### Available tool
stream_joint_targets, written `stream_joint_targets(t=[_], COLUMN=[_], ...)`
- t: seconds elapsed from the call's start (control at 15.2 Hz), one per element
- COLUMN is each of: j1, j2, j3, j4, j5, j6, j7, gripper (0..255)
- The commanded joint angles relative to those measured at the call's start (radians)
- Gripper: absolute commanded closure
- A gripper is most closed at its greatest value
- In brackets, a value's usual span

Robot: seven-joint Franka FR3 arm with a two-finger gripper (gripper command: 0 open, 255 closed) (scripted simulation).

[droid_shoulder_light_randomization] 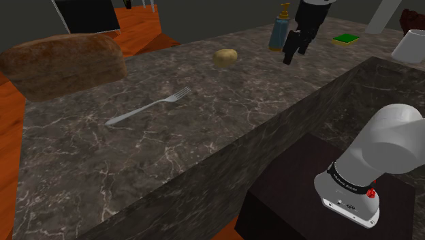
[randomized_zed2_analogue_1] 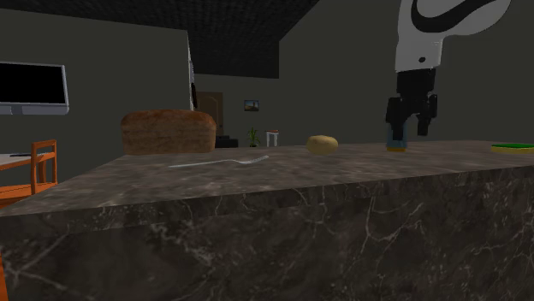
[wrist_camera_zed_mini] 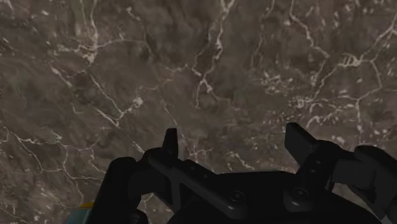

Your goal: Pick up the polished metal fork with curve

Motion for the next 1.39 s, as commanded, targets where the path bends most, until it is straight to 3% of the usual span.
stream_joint_targets(t=[0.0,0.59,1.32], j1=[0.0,0.105,0.214], j2=[0.0,0.314,0.654], j3=[0.0,0.046,0.141], j4=[0.0,0.232,0.565], j5=[0.0,0.024,0.026], j6=[0.0,0.06,0.036], j7=[0.0,-0.164,-0.345], gripper=[0,0,0])
